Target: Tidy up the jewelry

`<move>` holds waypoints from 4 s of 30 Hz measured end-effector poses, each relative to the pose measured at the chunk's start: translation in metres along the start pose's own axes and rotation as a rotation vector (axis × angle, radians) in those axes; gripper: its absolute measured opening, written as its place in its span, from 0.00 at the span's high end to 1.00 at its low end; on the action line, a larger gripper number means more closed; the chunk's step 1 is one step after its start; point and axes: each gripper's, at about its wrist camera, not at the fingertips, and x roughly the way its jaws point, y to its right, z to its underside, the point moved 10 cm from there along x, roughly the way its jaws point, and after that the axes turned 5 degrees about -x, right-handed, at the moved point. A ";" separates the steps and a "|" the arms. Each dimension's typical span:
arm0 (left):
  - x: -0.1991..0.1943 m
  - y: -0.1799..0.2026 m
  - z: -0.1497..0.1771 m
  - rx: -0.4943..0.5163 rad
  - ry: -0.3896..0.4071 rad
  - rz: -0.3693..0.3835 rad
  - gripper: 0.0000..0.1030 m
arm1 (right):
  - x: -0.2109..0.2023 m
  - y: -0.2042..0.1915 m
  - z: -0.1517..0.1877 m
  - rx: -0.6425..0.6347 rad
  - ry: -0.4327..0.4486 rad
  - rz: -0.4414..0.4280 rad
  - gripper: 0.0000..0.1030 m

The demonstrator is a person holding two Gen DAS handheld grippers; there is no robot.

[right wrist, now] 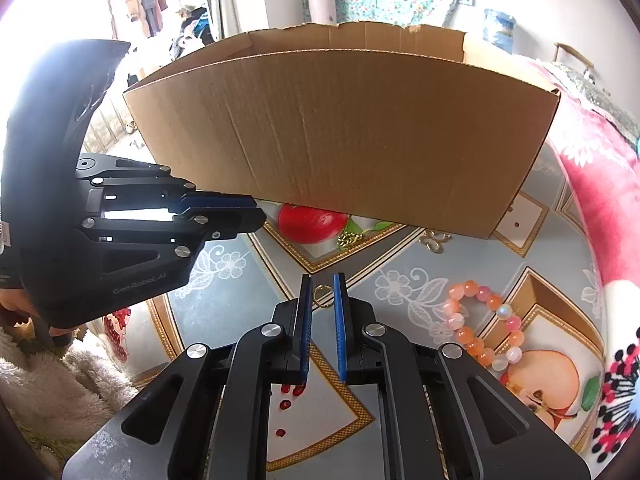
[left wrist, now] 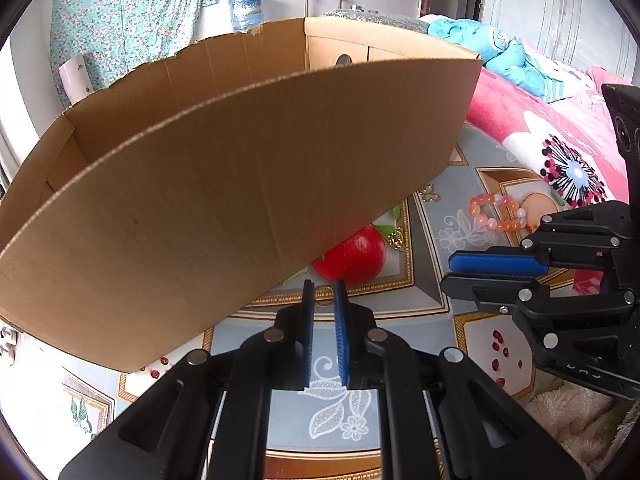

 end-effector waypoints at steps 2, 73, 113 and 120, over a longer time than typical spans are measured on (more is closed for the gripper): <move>-0.002 0.001 -0.001 0.001 0.003 0.001 0.91 | -0.004 0.000 -0.001 0.004 0.005 0.002 0.92; 0.011 0.029 -0.002 0.078 -0.018 0.045 0.89 | -0.024 0.011 0.022 0.157 0.049 -0.010 0.92; -0.012 0.027 0.000 -0.019 -0.021 0.144 0.76 | -0.067 0.012 0.005 0.169 0.121 -0.018 0.92; 0.009 0.026 0.006 0.052 -0.055 0.094 0.76 | -0.051 0.010 0.013 0.185 0.082 -0.052 0.92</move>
